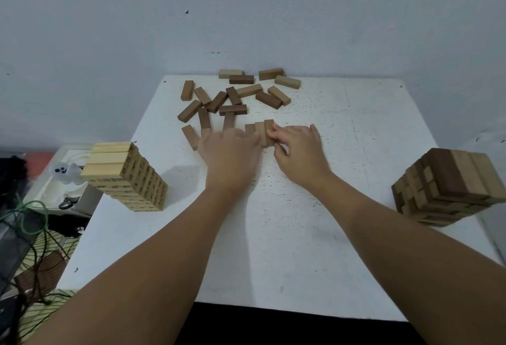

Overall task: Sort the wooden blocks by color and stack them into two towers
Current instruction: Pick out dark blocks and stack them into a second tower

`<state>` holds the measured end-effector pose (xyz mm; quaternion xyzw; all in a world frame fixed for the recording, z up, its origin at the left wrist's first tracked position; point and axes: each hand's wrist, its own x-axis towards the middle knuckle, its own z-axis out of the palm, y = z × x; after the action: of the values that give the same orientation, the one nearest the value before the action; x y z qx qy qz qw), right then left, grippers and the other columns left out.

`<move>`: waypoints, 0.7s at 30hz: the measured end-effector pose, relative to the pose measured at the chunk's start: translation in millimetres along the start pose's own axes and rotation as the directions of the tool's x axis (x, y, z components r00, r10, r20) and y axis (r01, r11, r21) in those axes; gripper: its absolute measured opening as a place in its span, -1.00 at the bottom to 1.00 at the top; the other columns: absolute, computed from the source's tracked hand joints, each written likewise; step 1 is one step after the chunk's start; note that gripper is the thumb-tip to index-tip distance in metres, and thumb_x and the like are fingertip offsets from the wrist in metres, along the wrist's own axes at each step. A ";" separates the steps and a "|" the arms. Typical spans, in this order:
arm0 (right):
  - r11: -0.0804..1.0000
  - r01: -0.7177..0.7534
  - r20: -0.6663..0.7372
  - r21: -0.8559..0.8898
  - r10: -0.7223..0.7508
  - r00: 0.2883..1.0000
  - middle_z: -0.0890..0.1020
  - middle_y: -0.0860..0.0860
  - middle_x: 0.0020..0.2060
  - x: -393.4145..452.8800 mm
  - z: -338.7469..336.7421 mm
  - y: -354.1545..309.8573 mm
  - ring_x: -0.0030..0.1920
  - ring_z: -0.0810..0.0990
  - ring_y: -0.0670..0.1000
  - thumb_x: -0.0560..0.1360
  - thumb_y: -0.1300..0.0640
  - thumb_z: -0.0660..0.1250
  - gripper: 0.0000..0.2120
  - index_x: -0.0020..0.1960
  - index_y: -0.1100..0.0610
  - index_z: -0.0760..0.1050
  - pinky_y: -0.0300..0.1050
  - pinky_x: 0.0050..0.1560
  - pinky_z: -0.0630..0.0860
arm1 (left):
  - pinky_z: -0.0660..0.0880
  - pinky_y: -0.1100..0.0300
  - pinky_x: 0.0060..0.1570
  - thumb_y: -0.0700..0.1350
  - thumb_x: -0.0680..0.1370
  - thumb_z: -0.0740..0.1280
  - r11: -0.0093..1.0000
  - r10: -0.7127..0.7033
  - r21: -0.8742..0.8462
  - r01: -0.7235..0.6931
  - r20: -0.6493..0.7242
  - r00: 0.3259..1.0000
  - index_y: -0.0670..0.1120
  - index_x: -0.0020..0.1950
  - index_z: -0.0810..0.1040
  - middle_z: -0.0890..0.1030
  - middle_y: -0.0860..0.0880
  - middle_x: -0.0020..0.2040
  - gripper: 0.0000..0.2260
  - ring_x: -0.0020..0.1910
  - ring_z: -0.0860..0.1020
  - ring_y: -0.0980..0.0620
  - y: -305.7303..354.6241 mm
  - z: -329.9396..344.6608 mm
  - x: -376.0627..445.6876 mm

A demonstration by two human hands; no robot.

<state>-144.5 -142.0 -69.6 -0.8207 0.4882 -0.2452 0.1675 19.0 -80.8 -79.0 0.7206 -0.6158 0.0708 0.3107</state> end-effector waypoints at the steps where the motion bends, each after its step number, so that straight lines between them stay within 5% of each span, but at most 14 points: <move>1: 1.000 -0.011 0.001 -0.005 0.011 1.000 0.56 -0.13 0.39 -2.2 -0.3 -1.0 0.37 0.45 0.05 0.62 0.13 0.30 -0.66 0.37 -0.06 0.58 0.25 0.59 0.01 | 0.10 -0.09 0.40 0.08 0.61 0.39 1.000 -0.001 0.004 0.001 -0.002 1.000 0.18 0.18 0.72 0.59 0.12 0.11 -0.81 0.22 0.44 -0.02 0.7 -0.1 0.0; 8: 0.996 -0.088 0.038 -0.020 0.089 0.995 0.52 -0.22 0.42 -29.2 -12.0 -6.0 0.36 0.39 0.02 0.66 0.03 0.27 -0.68 0.38 -0.17 0.55 0.19 0.58 -0.12 | 0.17 -0.24 0.38 0.04 0.60 0.41 0.996 0.070 0.056 -0.071 0.022 0.997 0.17 0.12 0.73 0.62 0.12 0.06 -0.85 0.20 0.49 -0.10 5.7 -7.8 -8.5; 15: 0.995 -0.088 0.034 -0.044 0.089 0.995 0.54 -0.22 0.39 -79.7 -24.7 -14.0 0.36 0.40 0.03 0.65 -0.02 0.28 -0.69 0.36 -0.19 0.56 0.18 0.56 -0.13 | 0.11 -0.11 0.34 -0.01 0.55 0.49 0.988 0.141 0.059 -0.143 0.032 0.989 0.16 0.05 0.73 0.62 0.11 0.02 -0.89 0.16 0.55 -0.11 18.1 -28.8 -46.2; 21: 0.999 -0.037 0.014 -0.017 0.037 0.999 0.59 -0.19 0.34 -122.9 -33.1 -13.6 0.27 0.47 0.04 0.62 -0.02 0.35 -0.72 0.32 -0.17 0.61 0.19 0.55 0.05 | 0.19 -0.09 0.30 0.00 0.53 0.41 0.987 0.154 0.043 -0.156 0.053 0.987 0.14 0.11 0.71 0.60 0.10 0.09 -0.81 0.14 0.55 -0.03 31.5 -46.0 -88.6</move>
<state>-203.0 -28.3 -64.7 -0.8147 0.5041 -0.2321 0.1683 -18.0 17.0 -73.9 0.6791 -0.6757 0.0911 0.2718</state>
